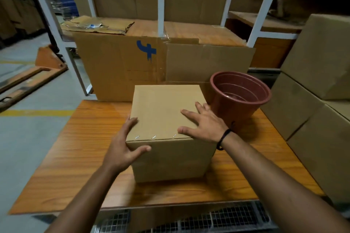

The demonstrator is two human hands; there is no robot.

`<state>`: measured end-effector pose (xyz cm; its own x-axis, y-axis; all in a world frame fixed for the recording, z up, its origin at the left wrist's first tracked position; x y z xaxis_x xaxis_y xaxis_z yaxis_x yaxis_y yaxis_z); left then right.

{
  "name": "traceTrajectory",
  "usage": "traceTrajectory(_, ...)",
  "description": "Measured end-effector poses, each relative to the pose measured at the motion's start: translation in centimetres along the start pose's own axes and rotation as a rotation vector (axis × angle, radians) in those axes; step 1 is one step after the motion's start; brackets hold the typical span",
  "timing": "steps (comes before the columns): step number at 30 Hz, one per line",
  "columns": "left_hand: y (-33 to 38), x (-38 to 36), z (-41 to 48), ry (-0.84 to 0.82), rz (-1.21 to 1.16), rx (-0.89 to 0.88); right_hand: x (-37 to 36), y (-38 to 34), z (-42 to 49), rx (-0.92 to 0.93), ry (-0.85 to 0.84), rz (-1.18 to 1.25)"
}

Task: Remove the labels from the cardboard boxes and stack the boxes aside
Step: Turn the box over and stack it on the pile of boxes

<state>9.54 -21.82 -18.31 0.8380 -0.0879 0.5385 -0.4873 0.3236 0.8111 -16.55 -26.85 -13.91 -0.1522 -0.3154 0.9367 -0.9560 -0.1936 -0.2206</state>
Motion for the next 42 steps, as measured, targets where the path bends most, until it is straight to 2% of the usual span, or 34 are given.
traceTrajectory(3, 1.6, 0.4, 0.3, 0.057, 0.068, -0.003, 0.5, 0.7, -0.4, 0.006, 0.042, 0.041)
traceTrajectory(7, 6.2, 2.0, 1.9, 0.12, 0.168, -0.142, 0.4, 2.1, -0.5, 0.091, 0.101, 0.267)
traceTrajectory(10, 9.2, 1.8, 3.4, 0.072, 0.307, -0.203, -0.7, 3.2, -0.8, 0.121, 0.128, 0.437)
traceTrajectory(12, 10.6, 1.0, 4.0, 0.052, 0.401, -0.232, -0.6, 4.2, -1.1, 0.101, 0.16, 0.41)
traceTrajectory(14, 12.1, -0.3, 4.5, 0.049, 0.489, -0.238, 0.3, 4.7, -1.8, 0.106, 0.213, 0.279)
traceTrajectory(16, 13.5, -1.9, 5.2, 0.047, 0.551, -0.232, 1.6, 3.4, -2.7, 0.208, 0.236, 0.201)
traceTrajectory(18, 14.3, -3.3, 5.8, 0.02, 0.506, -0.237, 2.3, 1.5, -3.4, 0.312, 0.216, 0.166)
traceTrajectory(20, 13.4, -3.8, 6.0, -0.055, 0.363, -0.242, 2.7, 0.7, -3.6, 0.314, 0.227, 0.114)
traceTrajectory(22, 10.4, -3.6, 5.3, -0.099, 0.349, -0.219, 2.8, 1.1, -3.7, 0.295, 0.263, 0.096)
traceTrajectory(24, 6.0, -2.6, 3.8, -0.057, 0.419, -0.115, 2.7, 1.9, -4.0, 0.312, 0.297, 0.104)
traceTrajectory(26, 1.6, -1.5, 1.4, 0.028, 0.37, 0.025, 2.7, 2.4, -4.5, 0.354, 0.337, 0.133)
traceTrajectory(29, -2.4, -1.3, -2.0, 0.177, 0.073, 0.18, 2.8, 1.9, -5.1, 0.411, 0.374, 0.174)
traceTrajectory(31, -3.0, -2.6, -2.8, 0.158, -0.293, 0.188, 2.9, 1.4, -5.3, 0.439, 0.392, 0.179)
traceTrajectory(33, -2.5, -2.7, -3.1, 0.181, -0.419, 0.149, 2.9, 0.9, -5.6, 0.469, 0.404, 0.202)
traceTrajectory(37, -0.3, 0.3, -3.8, 0.315, -0.272, 0.114, 1.3, 1.7, -6.7, 0.458, 0.431, 0.368)
traceTrajectory(42, 3.0, 0.5, -4.9, 0.275, 0.016, 0.046, -3.8, 4.1, -8.1, 0.331, 0.441, 0.566)
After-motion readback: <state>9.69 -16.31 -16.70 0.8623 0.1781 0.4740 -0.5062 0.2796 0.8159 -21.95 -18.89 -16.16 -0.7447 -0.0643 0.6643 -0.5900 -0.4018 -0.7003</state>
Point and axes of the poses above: each hand's wrist, its own z-axis towards the middle knuckle, its own x-axis out of the back of the hand, y = z × x, the point moved 7 cm from there along z, towards the middle knuckle, and after that the axes turned 9 degrees about -y, right-handed, at the moved point
